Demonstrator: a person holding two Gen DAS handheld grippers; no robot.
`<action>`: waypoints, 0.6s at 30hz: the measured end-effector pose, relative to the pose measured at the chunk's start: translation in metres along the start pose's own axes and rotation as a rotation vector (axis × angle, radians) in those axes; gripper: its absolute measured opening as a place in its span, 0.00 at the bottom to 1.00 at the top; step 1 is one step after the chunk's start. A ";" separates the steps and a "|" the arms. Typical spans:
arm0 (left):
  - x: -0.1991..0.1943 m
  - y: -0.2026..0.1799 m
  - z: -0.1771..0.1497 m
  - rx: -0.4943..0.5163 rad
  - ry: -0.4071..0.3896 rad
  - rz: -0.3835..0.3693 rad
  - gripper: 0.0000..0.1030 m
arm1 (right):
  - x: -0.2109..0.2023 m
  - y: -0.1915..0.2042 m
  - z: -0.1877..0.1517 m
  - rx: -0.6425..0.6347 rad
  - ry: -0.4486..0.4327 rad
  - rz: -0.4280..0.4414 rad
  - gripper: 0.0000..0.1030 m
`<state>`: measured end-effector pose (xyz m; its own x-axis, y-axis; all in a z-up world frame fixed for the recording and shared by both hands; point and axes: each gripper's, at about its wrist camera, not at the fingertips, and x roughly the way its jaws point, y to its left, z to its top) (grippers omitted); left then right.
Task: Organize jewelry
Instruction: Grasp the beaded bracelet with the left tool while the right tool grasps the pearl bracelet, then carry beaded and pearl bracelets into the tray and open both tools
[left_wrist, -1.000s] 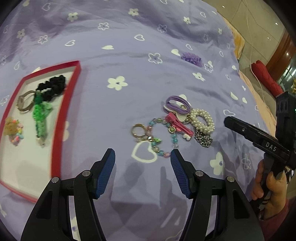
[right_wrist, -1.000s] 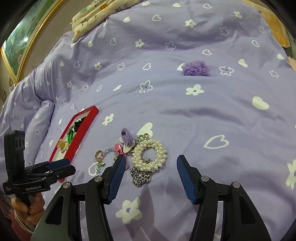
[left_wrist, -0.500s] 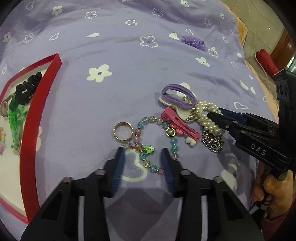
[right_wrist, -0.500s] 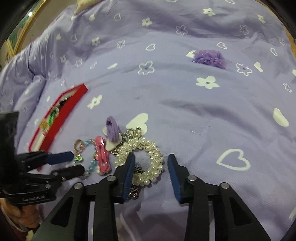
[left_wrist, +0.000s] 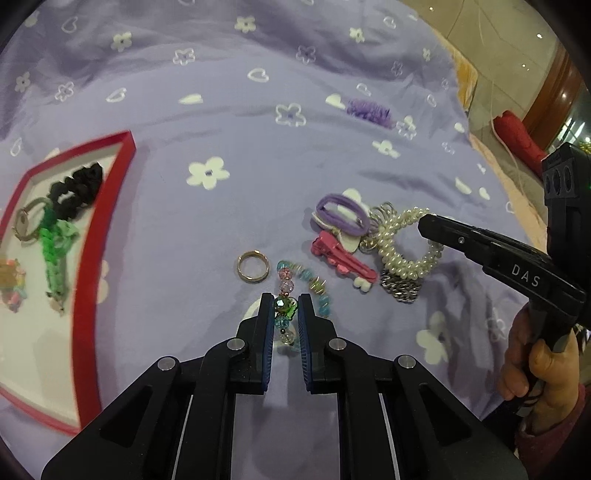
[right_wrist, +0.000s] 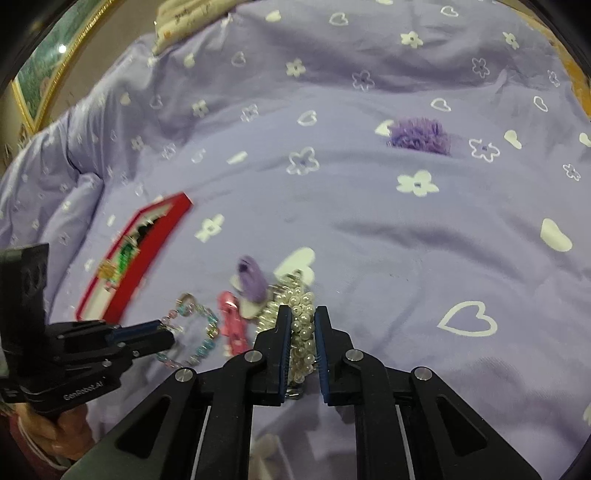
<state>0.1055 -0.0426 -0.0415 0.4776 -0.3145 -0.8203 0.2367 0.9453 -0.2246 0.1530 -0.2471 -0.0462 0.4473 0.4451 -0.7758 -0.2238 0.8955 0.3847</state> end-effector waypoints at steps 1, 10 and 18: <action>-0.005 0.001 0.000 -0.001 -0.009 -0.002 0.10 | -0.003 0.002 0.001 0.002 -0.008 0.009 0.12; -0.043 0.017 -0.007 -0.033 -0.074 -0.002 0.10 | -0.025 0.035 0.008 -0.025 -0.051 0.068 0.12; -0.073 0.050 -0.017 -0.099 -0.124 0.011 0.10 | -0.020 0.074 0.010 -0.074 -0.046 0.119 0.12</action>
<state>0.0681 0.0287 -0.0015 0.5818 -0.3067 -0.7533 0.1495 0.9507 -0.2716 0.1363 -0.1901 0.0033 0.4523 0.5496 -0.7024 -0.3405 0.8343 0.4336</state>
